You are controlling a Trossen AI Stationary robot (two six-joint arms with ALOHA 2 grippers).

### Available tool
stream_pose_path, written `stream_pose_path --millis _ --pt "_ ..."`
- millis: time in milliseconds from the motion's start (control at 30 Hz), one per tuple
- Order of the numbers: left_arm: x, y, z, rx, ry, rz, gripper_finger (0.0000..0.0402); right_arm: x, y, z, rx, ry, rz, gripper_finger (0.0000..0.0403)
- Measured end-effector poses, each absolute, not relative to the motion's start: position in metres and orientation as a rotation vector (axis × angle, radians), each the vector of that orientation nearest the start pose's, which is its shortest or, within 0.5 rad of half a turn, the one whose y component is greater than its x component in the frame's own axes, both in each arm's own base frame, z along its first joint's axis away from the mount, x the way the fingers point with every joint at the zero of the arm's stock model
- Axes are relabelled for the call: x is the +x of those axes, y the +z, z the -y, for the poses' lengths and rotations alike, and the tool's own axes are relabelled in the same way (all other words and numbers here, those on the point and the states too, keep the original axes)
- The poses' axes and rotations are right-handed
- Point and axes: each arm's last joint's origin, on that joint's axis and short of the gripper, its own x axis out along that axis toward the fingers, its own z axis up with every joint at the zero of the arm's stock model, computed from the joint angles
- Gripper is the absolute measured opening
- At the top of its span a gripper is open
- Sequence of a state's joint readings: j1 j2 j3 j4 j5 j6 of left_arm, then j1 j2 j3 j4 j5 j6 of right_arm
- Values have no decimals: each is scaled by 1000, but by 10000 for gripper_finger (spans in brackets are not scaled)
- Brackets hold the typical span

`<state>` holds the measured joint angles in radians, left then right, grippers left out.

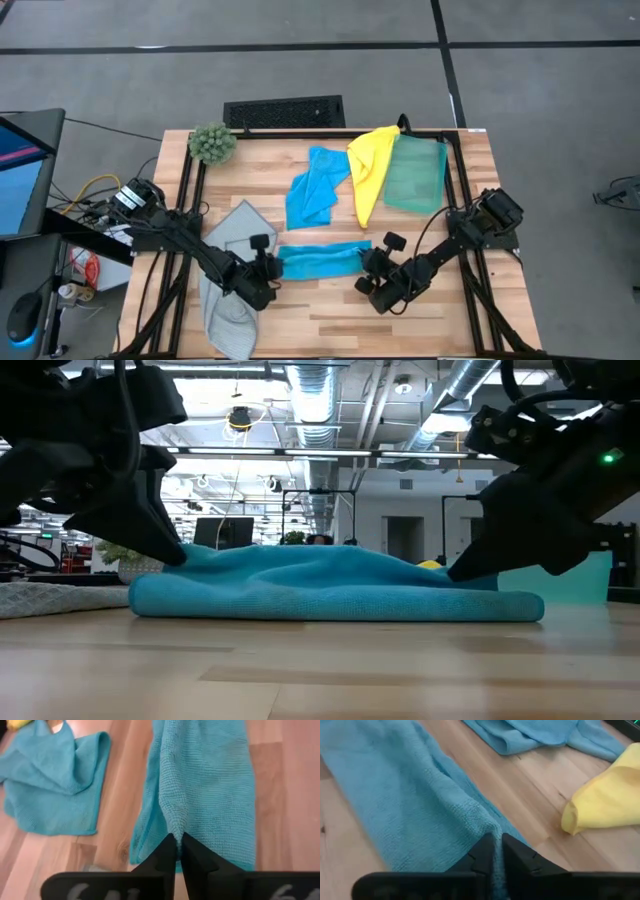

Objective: Fold microfiber towels
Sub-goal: Fold the blue microfiber cloth

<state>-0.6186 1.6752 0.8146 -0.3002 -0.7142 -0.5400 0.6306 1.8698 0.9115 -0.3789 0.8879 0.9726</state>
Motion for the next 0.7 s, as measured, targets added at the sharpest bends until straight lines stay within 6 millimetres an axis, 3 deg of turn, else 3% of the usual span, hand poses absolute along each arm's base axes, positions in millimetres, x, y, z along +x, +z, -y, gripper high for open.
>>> stream_pose_path --millis 467,700 --pt "242 135 147 169 393 -855 137 262 106 -161 -43 -634 -728 164" --pt "245 140 149 165 400 -834 161 264 107 -158 -45 -657 -707 190"
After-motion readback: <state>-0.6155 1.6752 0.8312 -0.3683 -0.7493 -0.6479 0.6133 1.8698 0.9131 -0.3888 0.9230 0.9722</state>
